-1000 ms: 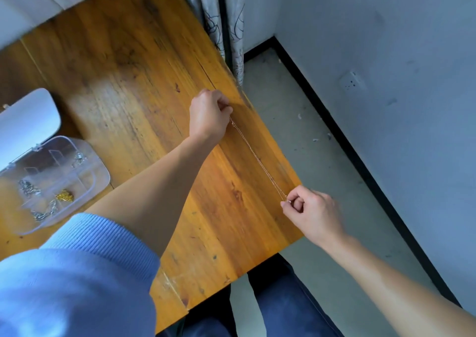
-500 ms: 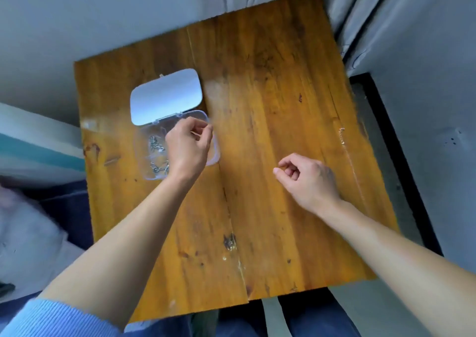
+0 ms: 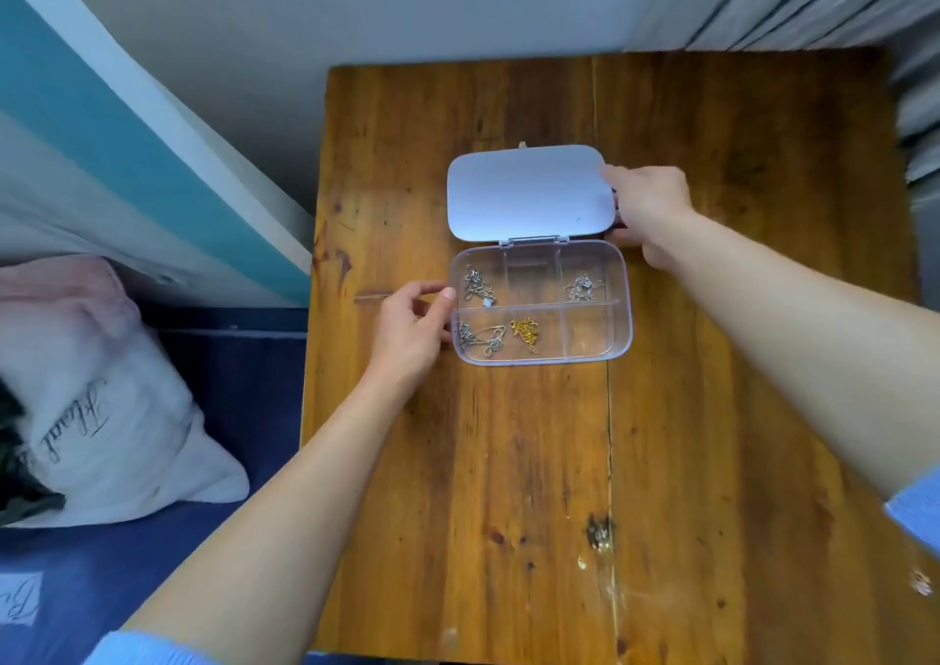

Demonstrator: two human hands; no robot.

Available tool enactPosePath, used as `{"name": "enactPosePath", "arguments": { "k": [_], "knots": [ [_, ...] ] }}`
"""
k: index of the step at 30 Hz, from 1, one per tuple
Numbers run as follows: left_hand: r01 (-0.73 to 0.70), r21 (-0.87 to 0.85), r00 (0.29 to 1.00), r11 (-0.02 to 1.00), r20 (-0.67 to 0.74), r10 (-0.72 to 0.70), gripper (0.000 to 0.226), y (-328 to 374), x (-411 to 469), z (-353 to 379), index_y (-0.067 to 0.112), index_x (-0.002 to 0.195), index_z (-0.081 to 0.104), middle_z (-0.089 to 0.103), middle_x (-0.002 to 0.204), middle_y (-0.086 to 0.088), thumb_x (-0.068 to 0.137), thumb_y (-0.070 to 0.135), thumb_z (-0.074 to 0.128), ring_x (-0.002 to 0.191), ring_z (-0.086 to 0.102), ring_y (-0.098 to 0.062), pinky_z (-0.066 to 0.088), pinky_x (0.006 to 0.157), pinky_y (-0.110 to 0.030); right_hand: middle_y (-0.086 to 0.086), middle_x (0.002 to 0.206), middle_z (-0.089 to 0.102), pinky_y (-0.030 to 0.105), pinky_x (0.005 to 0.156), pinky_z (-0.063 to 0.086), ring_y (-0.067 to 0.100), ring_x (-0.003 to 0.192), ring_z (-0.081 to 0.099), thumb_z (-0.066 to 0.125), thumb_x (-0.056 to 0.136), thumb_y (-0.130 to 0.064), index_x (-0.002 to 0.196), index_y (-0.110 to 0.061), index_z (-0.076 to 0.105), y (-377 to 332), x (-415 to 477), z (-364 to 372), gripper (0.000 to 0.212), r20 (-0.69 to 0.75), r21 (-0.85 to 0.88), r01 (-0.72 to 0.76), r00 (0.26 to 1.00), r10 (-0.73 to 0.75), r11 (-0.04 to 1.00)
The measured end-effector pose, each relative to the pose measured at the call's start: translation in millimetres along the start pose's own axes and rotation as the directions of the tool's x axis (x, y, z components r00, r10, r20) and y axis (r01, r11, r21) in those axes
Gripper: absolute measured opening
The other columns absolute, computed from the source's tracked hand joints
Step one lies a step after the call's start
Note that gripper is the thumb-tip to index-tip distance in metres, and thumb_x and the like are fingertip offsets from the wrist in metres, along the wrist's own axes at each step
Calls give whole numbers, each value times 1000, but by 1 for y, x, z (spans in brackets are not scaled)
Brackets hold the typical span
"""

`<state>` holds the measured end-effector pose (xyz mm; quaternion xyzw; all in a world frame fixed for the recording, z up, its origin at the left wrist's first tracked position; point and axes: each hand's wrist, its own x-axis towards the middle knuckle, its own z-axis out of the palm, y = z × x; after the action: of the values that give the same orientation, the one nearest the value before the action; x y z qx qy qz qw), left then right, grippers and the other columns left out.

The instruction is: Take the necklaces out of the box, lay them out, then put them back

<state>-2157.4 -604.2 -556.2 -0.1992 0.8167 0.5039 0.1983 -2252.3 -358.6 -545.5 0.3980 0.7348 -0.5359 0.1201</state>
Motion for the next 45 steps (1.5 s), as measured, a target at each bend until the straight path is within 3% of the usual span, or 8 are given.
{"name": "enactPosePath", "arguments": {
  "k": [3, 8, 16, 22, 26, 31, 37, 45],
  "knots": [
    [1, -97, 1000, 995, -14, -3, 10, -9, -8, -35, 24, 99, 63, 67, 77, 1, 96, 30, 56, 53, 63, -2, 53, 54, -28, 4, 114, 61, 27, 56, 53, 23, 93, 61, 56, 94, -20, 120, -16, 55, -36, -5, 45, 26, 96, -12, -69, 993, 70, 998],
    [21, -215, 990, 976, -131, -50, 8, -43, -18, -107, 27, 95, 64, 68, 79, 0, 95, 30, 57, 61, 63, -9, 54, 51, -24, 0, 112, 62, 23, 50, 50, 20, 92, 62, 57, 94, -8, 120, -18, 62, -67, -38, 130, 29, 208, -87, 108, 974, -88, 990],
    [80, -347, 967, 934, -201, -157, 15, -108, -9, -190, 20, 102, 64, 69, 87, -8, 97, 30, 54, 66, 65, -16, 59, 57, -30, 4, 105, 68, 30, 73, 55, 20, 98, 65, 55, 94, -10, 113, -17, 62, -78, -102, 216, 22, 417, -87, 529, 789, -451, 844],
    [103, -457, 953, 883, -208, -219, 24, -139, 19, -237, 8, 108, 64, 66, 90, -16, 98, 26, 52, 72, 64, -23, 58, 55, -26, -5, 92, 68, 20, 72, 48, 2, 82, 60, 56, 94, -8, 104, -23, 64, -58, -136, 237, 20, 569, -89, 856, 464, -679, 510],
    [132, -412, 949, 902, -209, -235, 21, -154, 33, -261, 12, 109, 63, 68, 91, -8, 100, 25, 49, 71, 65, -15, 56, 55, -21, 13, 125, 65, 36, 99, 49, 26, 118, 60, 57, 89, 5, 123, -5, 63, -30, -147, 248, 36, 692, -220, 961, 274, -668, 166],
    [196, -474, 924, 858, -205, -324, 46, -152, 47, -281, 19, 103, 61, 68, 84, 4, 101, 50, 27, 75, 67, -8, 57, 56, -18, 18, 136, 56, 49, 96, 50, 33, 129, 51, 61, 89, -3, 132, -1, 55, -18, -155, 266, 43, 802, -285, 946, 147, -579, -155],
    [167, -271, 924, 948, -292, -246, 68, -138, 51, -281, 18, 108, 61, 62, 114, -5, 95, 64, 12, 111, 55, -26, 41, 97, -41, 20, 145, 46, 49, 81, 58, 35, 136, 41, 54, 89, 2, 136, 0, 49, -17, -158, 273, 47, 850, -333, 885, 133, -510, -324],
    [87, 359, 904, 929, -419, 77, 67, -134, 40, -255, 14, 152, 16, 38, 140, -13, 98, 49, 36, 126, 39, -30, 38, 98, -44, 13, 160, 17, 41, 91, 51, 27, 148, 12, 58, 79, -3, 149, -5, 26, 18, -188, 278, 76, 848, -463, 851, 345, -403, -246]
  ]
}}
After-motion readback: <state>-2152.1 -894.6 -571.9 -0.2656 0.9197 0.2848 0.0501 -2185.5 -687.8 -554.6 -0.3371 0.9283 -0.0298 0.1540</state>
